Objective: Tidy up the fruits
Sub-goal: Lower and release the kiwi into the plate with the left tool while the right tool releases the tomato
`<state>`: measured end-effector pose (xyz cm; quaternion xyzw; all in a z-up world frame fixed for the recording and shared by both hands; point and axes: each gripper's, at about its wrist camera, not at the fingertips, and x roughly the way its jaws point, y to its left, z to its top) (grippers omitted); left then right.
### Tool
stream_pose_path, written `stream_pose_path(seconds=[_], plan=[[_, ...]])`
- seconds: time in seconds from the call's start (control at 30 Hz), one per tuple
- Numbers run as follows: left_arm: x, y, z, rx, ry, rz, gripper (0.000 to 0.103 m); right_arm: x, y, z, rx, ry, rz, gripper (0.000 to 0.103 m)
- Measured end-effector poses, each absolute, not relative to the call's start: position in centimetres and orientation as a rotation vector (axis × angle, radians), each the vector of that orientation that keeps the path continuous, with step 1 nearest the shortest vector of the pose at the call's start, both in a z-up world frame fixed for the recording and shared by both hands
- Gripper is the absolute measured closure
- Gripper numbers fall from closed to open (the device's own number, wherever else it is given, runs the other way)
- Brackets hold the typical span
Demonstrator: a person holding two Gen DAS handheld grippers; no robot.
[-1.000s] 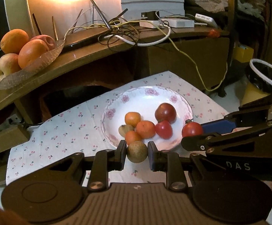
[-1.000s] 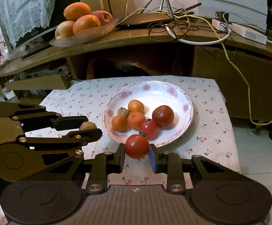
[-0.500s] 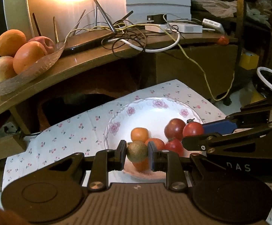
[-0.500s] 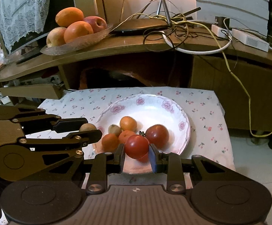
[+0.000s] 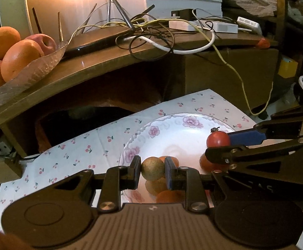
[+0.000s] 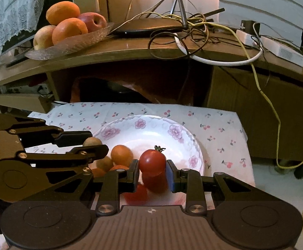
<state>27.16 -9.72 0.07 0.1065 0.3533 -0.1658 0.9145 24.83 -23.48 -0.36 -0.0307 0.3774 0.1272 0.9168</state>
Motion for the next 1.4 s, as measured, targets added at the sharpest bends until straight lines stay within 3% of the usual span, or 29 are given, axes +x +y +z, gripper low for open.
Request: stream_pose_path(seconds=[1.03, 1.4], plan=[[28.8, -9.9, -1.3, 0.199, 0.751, -0.319, 0.072, 28.0, -23.4, -1.8, -0.072, 0.770, 0.254, 0.071], [28.2, -9.6, -0.3, 0.180, 0.740, -0.320, 0.060, 27.4, -24.2, -0.9, -0.052, 0.756, 0.240, 0.065]])
